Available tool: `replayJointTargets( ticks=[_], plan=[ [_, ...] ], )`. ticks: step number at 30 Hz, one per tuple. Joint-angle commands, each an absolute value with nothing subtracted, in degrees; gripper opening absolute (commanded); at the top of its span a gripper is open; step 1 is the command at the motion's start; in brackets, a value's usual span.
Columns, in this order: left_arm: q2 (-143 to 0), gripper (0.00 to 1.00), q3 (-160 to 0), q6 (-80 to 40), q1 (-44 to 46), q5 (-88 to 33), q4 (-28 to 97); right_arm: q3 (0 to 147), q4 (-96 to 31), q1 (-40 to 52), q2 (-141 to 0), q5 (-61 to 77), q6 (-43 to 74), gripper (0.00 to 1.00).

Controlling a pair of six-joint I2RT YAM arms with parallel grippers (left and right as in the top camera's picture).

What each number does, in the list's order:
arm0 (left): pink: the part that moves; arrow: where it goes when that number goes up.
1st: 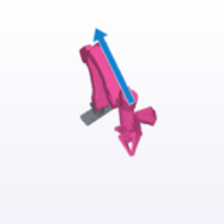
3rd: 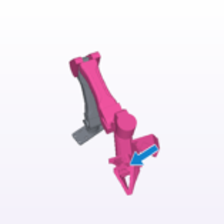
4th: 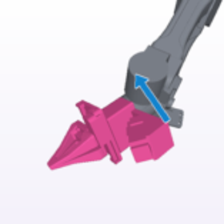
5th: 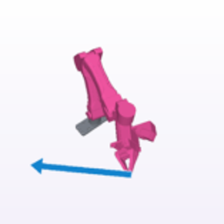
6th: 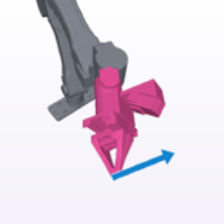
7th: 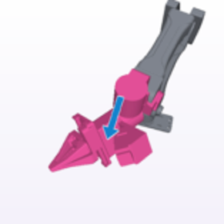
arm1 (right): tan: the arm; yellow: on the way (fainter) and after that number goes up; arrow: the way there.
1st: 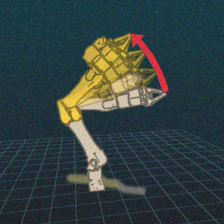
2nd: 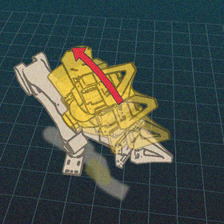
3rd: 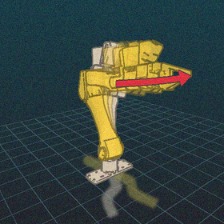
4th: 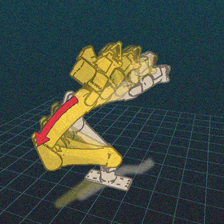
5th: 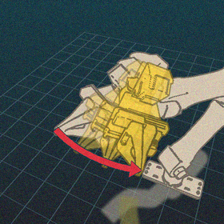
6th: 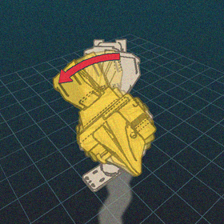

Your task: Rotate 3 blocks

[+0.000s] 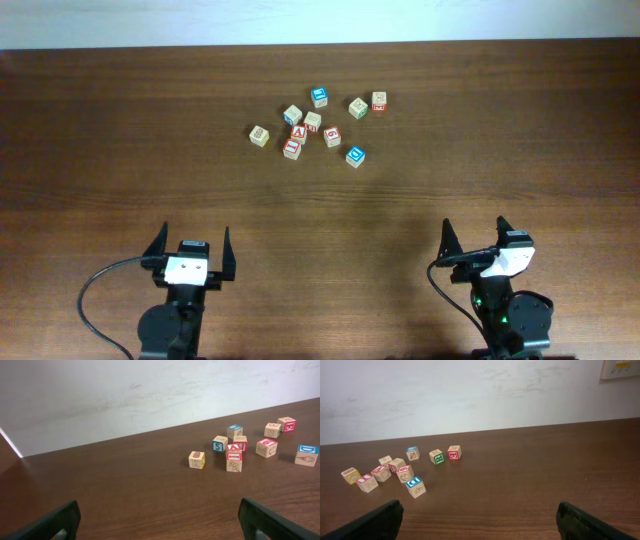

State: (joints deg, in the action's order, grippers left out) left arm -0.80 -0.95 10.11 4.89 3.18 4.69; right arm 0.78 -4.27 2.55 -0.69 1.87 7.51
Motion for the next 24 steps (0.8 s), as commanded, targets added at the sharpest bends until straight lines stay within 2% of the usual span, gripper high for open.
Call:
replayJointTargets(
  ticks=[1, 12, 15, 22, 24],
  plan=[
    [-0.3, 0.99, -0.49, 10.83, 5.1, 2.74, 4.56, 0.32, -4.25, 2.17, -0.19, 2.39, 7.51, 0.98],
    [-0.3, 0.99, -0.51, 10.83, 5.1, 5.39, 1.32, 0.32, -3.95, 2.17, -0.19, -0.43, 7.46, 0.98],
    [-0.3, 0.99, -2.61, 10.81, 5.1, 5.37, 0.51, 0.32, 0.3, 2.17, -0.19, -0.19, 7.25, 0.98],
    [-4.32, 0.99, -16.56, 10.83, 5.1, 5.02, 11.77, 9.32, -1.48, 2.17, -3.49, 9.43, 4.67, 0.98],
    [-8.62, 0.99, -22.39, 10.83, 5.1, 2.66, 15.68, 19.42, -6.39, 2.17, -12.53, 11.66, 4.67, 0.98]
  ],
)
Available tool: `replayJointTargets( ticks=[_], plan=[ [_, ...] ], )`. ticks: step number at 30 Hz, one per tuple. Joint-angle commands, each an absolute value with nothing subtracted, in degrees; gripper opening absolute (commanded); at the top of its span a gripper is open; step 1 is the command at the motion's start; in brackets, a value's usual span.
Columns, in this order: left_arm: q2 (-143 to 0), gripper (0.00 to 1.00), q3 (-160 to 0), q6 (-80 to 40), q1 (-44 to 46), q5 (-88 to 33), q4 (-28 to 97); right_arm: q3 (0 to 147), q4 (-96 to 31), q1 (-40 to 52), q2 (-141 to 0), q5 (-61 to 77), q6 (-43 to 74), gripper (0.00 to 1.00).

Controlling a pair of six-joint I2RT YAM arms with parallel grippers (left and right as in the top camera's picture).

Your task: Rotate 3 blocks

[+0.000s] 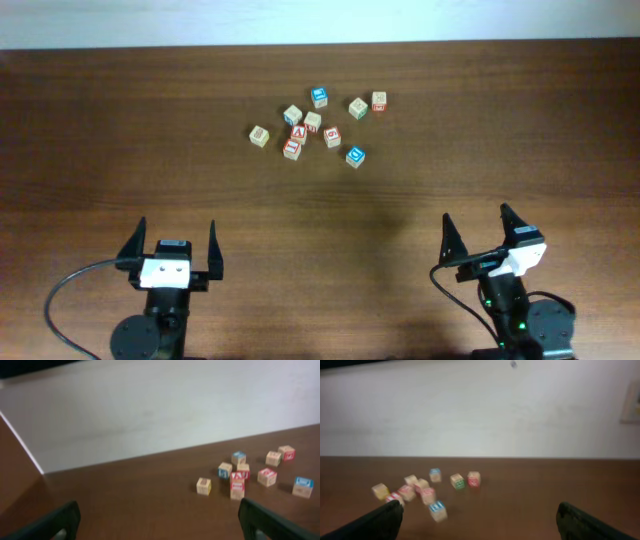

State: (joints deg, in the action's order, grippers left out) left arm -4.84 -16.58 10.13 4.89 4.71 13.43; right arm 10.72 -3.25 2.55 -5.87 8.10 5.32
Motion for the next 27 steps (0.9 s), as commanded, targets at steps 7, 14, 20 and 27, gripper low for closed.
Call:
replayJointTargets(
  ticks=[7, 14, 20, 27],
  plan=[
    [-39.79, 0.99, -49.6, 10.83, 5.1, 0.27, 28.29, 60.86, -30.33, 2.24, -53.74, 22.0, 4.69, 0.98],
    [-89.82, 0.99, -99.55, 13.56, 5.1, -14.9, 60.86, 106.72, -54.5, 12.64, -102.35, 26.22, 4.89, 0.98],
    [-100.84, 0.99, -104.14, 13.56, 5.1, -15.07, 65.89, 113.14, -56.25, 15.05, -125.32, 27.55, 7.94, 0.98],
    [-100.84, 0.99, -104.14, 13.58, 5.1, -15.05, 65.87, 110.61, -60.07, 17.8, -130.89, 8.86, 35.97, 0.78]
  ],
)
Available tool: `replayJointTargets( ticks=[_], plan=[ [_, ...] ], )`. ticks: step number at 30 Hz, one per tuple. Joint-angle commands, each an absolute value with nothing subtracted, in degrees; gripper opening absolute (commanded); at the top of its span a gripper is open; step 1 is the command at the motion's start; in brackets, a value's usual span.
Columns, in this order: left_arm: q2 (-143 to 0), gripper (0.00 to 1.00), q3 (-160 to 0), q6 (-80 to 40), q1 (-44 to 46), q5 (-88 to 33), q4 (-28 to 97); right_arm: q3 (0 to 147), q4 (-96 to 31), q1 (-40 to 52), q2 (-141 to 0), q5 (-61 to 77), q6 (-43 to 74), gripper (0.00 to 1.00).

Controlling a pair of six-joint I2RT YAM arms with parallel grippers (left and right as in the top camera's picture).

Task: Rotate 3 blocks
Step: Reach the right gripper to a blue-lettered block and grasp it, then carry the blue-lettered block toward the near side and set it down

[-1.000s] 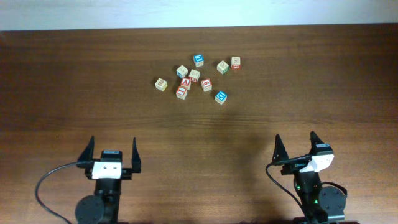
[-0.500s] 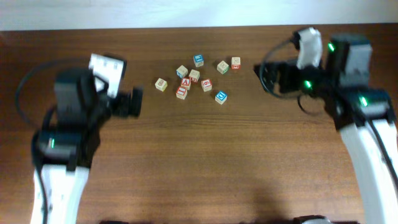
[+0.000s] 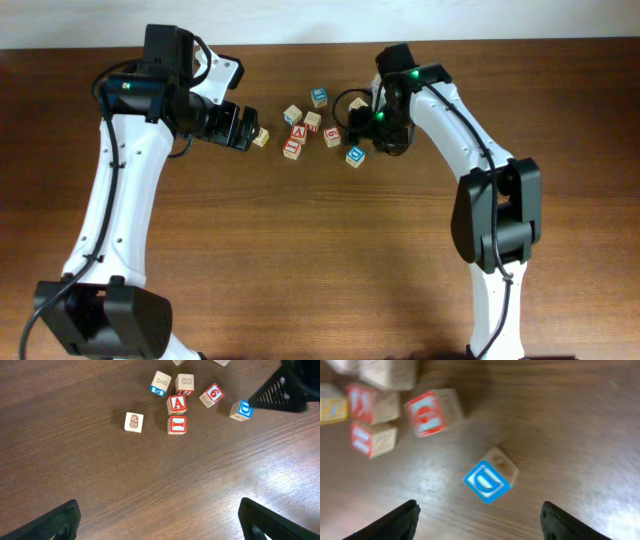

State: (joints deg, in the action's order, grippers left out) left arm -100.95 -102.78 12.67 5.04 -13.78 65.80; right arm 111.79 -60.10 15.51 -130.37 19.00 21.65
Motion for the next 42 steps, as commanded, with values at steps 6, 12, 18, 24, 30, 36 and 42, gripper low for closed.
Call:
replayJointTargets(
  ticks=[6, 12, 18, 24, 30, 36, 42],
  plan=[
    [-100.84, 0.99, -104.14, 13.58, 5.1, -15.05, 65.87, 108.47, -55.46, 24.53, -130.96, -5.23, 47.31, 0.61],
    [-100.84, 0.99, -104.14, 13.58, 5.1, -15.05, 65.87, 103.92, -51.77, 24.73, -131.0, -6.26, 47.44, 0.41],
    [-100.84, 0.99, -104.14, 13.58, 5.1, -15.05, 65.87, 103.46, -56.14, 24.73, -130.98, 0.91, 34.04, 0.31],
    [-100.84, 0.99, -104.14, 13.58, 5.1, -15.05, 65.87, 103.46, -70.08, 24.73, -130.98, 4.78, 24.23, 0.31],
    [-100.84, 0.99, -104.14, 13.58, 5.1, -15.05, 65.87, 103.48, -77.45, 24.73, -130.98, 6.57, 24.21, 0.42],
    [-100.84, 0.99, -104.14, 13.58, 5.1, -15.05, 65.87, 120.97, -68.2, 19.9, -130.98, 7.11, 19.55, 0.59],
    [-100.84, 0.99, -104.14, 13.58, 5.1, -15.05, 65.87, 118.72, -45.65, 22.11, -135.57, 7.31, 8.16, 0.61]
  ],
)
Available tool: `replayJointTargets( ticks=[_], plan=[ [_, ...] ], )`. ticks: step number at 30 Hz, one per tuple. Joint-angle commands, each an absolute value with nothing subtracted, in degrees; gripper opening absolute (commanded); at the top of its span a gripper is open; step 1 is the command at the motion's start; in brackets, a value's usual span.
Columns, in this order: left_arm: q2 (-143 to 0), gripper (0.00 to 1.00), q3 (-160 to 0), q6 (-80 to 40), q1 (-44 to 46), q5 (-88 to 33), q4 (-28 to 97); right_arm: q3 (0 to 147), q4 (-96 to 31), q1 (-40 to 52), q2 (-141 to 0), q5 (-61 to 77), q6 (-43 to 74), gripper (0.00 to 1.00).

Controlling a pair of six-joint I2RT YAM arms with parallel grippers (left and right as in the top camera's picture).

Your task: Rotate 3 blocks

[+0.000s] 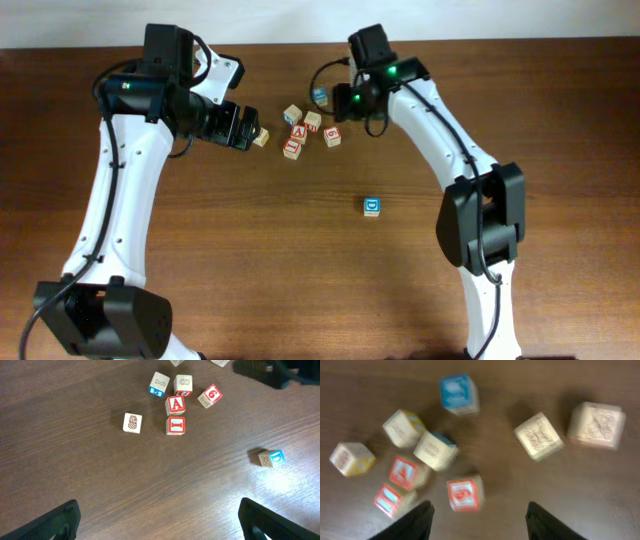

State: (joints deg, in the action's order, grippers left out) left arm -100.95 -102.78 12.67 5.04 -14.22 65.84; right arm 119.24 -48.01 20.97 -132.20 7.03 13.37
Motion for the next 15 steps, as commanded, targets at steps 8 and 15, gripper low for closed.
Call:
replayJointTargets(
  ticks=[8, 15],
  plan=[
    [-100.84, 0.99, -104.14, 13.58, 5.1, -15.07, 65.87, 118.69, -45.21, 23.62, -141.53, 6.79, 7.05, 0.48],
    [-100.84, 0.99, -104.14, 13.58, 5.1, -15.05, 65.87, 119.35, -47.48, 23.62, -140.62, 5.37, 9.8, 0.34]
  ],
)
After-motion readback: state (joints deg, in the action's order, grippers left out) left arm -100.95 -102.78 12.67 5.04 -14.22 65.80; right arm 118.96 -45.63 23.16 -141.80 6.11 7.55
